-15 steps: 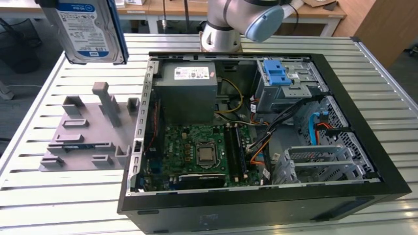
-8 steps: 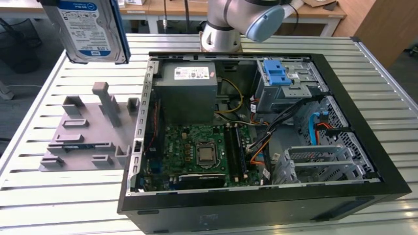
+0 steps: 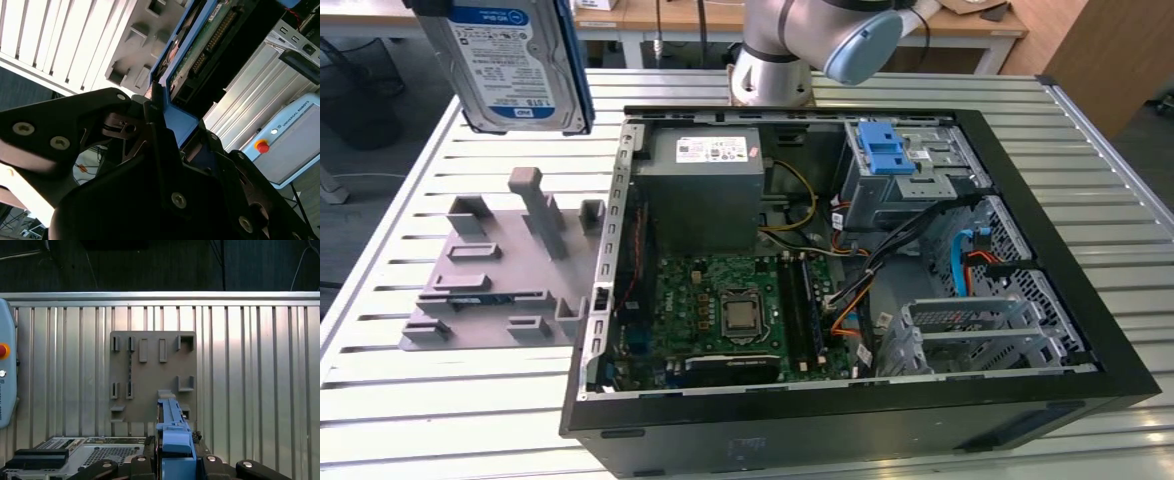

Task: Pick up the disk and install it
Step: 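Pick up the disk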

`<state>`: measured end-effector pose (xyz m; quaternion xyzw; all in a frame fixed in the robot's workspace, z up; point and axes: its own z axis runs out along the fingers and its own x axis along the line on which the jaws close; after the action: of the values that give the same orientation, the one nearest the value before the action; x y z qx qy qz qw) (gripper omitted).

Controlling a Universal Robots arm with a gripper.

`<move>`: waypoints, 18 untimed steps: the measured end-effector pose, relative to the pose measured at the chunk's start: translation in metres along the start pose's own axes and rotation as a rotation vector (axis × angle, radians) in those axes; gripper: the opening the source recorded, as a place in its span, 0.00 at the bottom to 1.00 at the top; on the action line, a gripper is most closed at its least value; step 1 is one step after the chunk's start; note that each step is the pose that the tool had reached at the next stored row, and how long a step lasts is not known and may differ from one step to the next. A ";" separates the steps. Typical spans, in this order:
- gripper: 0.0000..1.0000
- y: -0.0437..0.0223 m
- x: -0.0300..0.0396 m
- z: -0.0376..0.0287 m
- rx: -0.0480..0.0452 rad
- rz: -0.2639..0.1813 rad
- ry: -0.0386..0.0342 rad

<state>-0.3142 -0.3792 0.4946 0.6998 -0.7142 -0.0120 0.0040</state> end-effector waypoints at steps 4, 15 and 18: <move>0.36 -0.0002 0.0000 0.0000 0.0000 0.000 0.0000; 0.36 -0.0003 0.0000 0.0000 0.0003 0.000 -0.0125; 0.36 -0.0002 0.0000 0.0000 0.0008 -0.001 -0.0133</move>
<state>-0.3140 -0.3792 0.4946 0.7001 -0.7139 -0.0164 -0.0010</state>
